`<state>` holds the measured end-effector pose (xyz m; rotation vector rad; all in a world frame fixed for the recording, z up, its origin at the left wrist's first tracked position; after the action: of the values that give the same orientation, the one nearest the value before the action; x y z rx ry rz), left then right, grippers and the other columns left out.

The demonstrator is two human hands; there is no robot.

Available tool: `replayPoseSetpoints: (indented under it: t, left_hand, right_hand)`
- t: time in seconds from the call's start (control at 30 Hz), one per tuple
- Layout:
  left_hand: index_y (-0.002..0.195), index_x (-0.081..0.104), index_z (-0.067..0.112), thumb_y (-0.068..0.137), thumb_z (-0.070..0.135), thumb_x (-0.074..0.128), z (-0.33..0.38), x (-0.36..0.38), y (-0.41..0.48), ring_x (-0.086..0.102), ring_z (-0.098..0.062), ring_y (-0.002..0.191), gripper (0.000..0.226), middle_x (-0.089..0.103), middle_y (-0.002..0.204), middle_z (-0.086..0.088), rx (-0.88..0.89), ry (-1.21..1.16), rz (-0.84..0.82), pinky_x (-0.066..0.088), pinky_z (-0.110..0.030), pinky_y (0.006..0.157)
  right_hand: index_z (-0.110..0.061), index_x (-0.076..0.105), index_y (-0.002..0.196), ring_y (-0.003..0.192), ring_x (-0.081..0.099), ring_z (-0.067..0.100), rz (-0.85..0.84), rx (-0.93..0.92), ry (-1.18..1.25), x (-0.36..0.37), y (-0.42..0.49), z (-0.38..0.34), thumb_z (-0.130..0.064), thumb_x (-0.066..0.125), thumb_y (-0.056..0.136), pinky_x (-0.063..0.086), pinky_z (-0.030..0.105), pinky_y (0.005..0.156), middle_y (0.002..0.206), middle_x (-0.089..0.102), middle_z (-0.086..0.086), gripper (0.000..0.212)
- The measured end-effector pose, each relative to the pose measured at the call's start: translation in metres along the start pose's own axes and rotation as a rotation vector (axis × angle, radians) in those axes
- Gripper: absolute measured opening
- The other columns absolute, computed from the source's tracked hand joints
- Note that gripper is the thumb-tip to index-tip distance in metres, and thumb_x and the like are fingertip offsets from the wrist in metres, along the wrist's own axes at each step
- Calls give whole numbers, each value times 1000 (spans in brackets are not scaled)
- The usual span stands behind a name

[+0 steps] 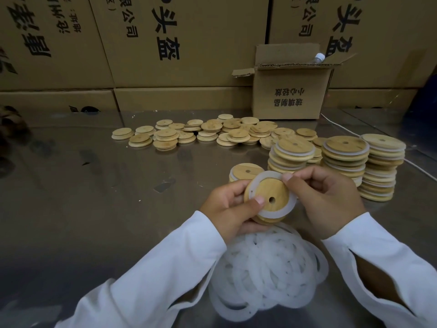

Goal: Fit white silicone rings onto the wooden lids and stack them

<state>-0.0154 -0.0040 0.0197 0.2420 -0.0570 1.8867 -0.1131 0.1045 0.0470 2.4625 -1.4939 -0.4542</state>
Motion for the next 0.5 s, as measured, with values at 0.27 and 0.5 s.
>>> replayPoseSetpoints:
  t: [0.27, 0.5]
  left_hand:
    - [105, 60, 15, 92, 3, 43, -1, -1, 2, 68, -19, 80, 24, 68, 94, -8, -57, -92, 13, 58, -28, 68]
    - [111, 57, 10, 92, 5, 41, 1, -3, 3, 68, -22, 79, 26, 66, 97, -13, -68, -161, -12, 58, -30, 69]
  right_hand:
    - [-20, 64, 66, 59, 56, 1, -46, -1, -13, 3, -1, 0, -14, 63, 81, 45, 7, 58, 68, 65, -2, 15]
    - [-19, 62, 69, 58, 55, 3, -96, -22, -45, 4, 1, -2, -14, 60, 83, 45, 8, 58, 69, 63, 1, 16]
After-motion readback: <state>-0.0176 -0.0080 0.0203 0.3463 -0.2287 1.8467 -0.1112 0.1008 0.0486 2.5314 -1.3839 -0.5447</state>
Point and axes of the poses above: each hand's wrist, its own y-axis towards the middle knuckle, its own x-axis out of the palm, z = x × y, the point moved 5 cm from there along y, towards the middle knuckle
